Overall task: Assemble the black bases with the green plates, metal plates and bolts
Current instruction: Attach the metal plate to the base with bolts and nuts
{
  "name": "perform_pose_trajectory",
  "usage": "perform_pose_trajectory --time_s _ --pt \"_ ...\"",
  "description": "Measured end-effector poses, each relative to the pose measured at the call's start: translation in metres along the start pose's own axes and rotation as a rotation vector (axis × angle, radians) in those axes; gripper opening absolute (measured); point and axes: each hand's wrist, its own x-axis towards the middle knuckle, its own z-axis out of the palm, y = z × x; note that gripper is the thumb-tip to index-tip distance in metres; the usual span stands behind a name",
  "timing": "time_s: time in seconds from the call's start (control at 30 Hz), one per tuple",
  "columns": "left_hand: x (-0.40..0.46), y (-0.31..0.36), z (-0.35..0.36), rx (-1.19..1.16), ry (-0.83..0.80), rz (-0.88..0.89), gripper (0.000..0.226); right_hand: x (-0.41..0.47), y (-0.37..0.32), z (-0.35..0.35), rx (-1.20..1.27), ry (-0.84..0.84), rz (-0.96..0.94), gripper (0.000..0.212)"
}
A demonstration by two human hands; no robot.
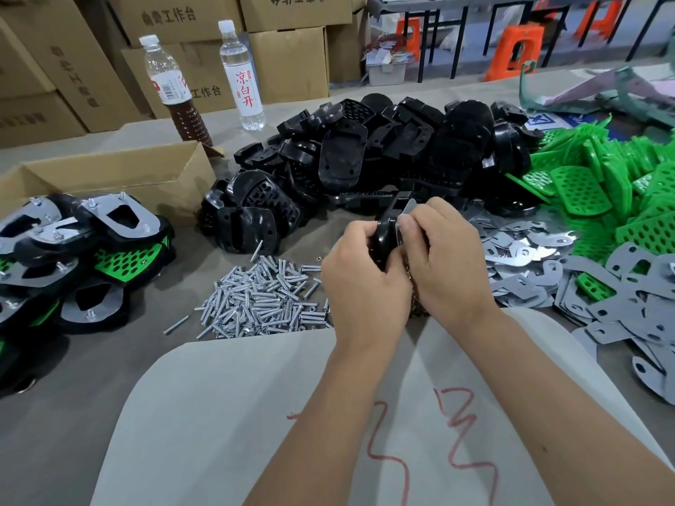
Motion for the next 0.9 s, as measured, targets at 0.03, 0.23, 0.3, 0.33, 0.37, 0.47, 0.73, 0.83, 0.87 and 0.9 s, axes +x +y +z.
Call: perform_pose_trajectory --time_s 0.03,0.23,0.3,0.33,0.37,0.47,0.73,0.83,0.87,0.9 --pt "0.001 -0.001 0.000 -0.004 0.009 -0.006 0.013 -0.001 -0.001 0.000 0.009 -0.029 -0.002 0.023" --pt "0.002 -0.003 -0.001 -0.004 -0.009 0.020 0.014 -0.001 -0.004 0.004 -0.049 -0.037 -0.025 0.025" --pt "0.002 -0.003 -0.001 0.000 -0.017 0.028 0.016 0.000 -0.006 0.003 -0.060 0.013 -0.018 0.027" --pt "0.003 -0.004 -0.001 -0.006 -0.027 0.038 0.017 0.000 -0.007 0.003 -0.063 0.033 -0.012 0.027" --pt "0.003 -0.004 -0.002 -0.013 -0.045 0.054 0.018 -0.001 -0.007 0.002 -0.063 0.051 -0.007 0.027" --pt "0.003 -0.002 -0.003 -0.009 -0.110 0.138 0.020 0.000 -0.007 0.000 -0.039 0.111 0.039 0.030" --pt "0.001 -0.003 -0.001 0.091 -0.025 0.326 0.013 0.004 -0.016 0.000 0.107 0.099 0.282 0.054" --pt "0.000 -0.005 -0.001 0.124 0.003 0.361 0.016 0.006 -0.017 -0.001 0.265 0.033 0.428 0.056" --pt "0.000 -0.006 -0.001 0.120 0.010 0.359 0.015 0.007 -0.016 -0.003 0.320 0.003 0.442 0.055" --pt "0.000 -0.006 -0.002 0.113 0.018 0.351 0.014 0.006 -0.017 -0.005 0.335 -0.025 0.408 0.052"
